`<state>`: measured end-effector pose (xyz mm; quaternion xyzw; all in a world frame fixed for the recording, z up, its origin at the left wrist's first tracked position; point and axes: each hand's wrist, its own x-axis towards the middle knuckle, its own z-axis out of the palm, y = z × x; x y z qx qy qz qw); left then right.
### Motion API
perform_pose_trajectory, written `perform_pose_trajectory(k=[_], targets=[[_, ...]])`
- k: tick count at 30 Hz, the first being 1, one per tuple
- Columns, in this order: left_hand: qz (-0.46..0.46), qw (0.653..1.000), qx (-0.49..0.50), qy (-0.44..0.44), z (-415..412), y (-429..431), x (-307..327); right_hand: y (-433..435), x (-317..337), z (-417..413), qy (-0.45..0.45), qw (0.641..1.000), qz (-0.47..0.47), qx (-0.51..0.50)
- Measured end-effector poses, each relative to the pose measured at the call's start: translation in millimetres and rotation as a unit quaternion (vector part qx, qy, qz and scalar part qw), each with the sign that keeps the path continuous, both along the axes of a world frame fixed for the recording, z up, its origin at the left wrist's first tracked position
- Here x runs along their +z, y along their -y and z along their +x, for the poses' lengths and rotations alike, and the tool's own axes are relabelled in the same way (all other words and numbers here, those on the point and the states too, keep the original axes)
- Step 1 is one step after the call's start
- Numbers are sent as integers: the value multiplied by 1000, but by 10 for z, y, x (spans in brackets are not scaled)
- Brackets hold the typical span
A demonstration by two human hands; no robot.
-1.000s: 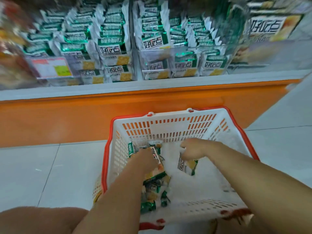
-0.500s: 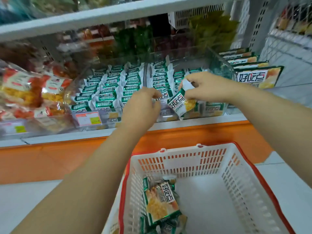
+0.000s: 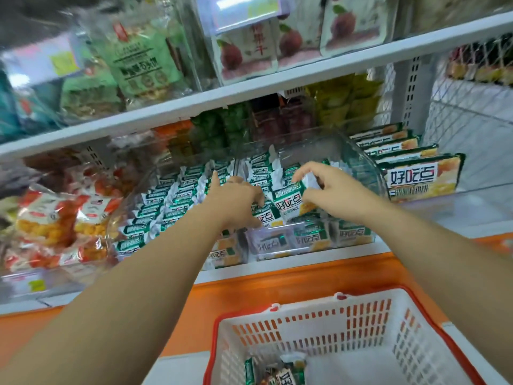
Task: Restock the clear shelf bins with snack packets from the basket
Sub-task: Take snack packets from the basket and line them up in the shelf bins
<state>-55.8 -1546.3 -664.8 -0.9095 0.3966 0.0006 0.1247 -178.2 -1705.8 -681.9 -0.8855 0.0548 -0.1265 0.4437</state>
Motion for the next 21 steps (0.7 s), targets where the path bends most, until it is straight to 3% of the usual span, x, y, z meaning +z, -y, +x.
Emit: perform_pose_trajectory(k=[4,10,14,21], targets=[[19,999,-38,21,61,34,-22,-11,-88,82,-8,1000,-9,11],[-28,997,-75,12,229,-26,-46,-96,-201,188,-18,998,-50,44],[-19,995,-91,26,265,-51,-52,-202,-290,267,12,995,-94,18],[-105,989,-44,-94,331,-62,166,-299,-385,304,12,988,-148,38]])
